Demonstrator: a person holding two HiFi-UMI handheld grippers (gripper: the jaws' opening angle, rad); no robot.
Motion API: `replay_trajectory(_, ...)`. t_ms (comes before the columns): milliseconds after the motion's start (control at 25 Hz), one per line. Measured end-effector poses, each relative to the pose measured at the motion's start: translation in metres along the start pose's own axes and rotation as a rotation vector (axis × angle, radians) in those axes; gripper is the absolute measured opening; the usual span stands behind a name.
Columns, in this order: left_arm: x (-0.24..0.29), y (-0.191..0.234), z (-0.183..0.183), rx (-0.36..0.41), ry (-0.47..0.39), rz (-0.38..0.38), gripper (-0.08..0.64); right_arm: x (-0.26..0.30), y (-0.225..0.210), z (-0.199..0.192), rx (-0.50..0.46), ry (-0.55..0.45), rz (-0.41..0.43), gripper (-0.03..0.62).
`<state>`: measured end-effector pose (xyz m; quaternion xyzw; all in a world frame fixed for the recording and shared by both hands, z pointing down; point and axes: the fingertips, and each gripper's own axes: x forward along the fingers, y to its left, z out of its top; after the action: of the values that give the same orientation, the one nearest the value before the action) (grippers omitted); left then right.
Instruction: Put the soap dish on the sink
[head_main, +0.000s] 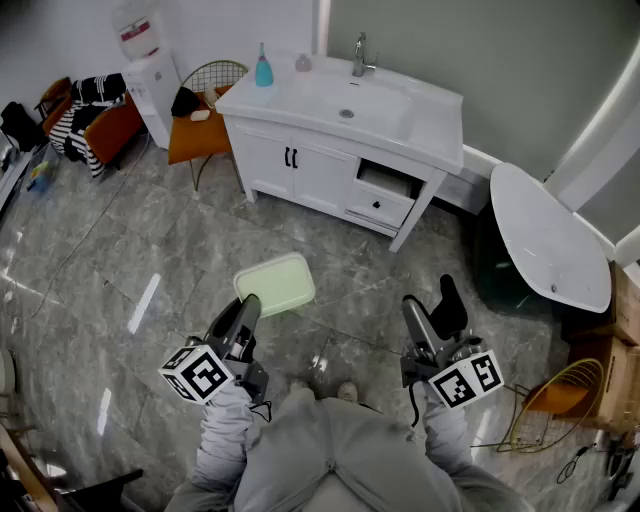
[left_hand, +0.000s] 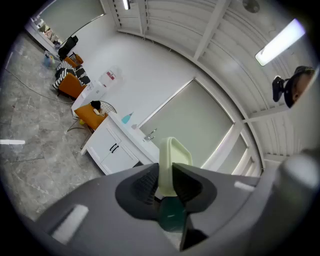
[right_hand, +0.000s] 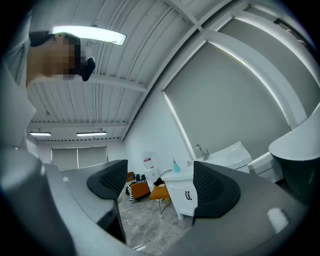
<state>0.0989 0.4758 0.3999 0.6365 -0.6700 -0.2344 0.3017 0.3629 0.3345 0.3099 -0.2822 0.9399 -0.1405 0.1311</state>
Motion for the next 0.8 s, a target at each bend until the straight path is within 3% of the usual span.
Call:
replay_trajectory(600,0.021,0.008,0.01,-0.005,-0.019,-0.024,0.132,0.017,-0.007,-0.002,-0.001,0.002,-0.018,0.408)
replay_trajectory(800,0.034,0.011,0.027,0.027,-0.034,-0.048,0.132,0.037,0.003,-0.001,0.004,-0.021,-0.006,0.408)
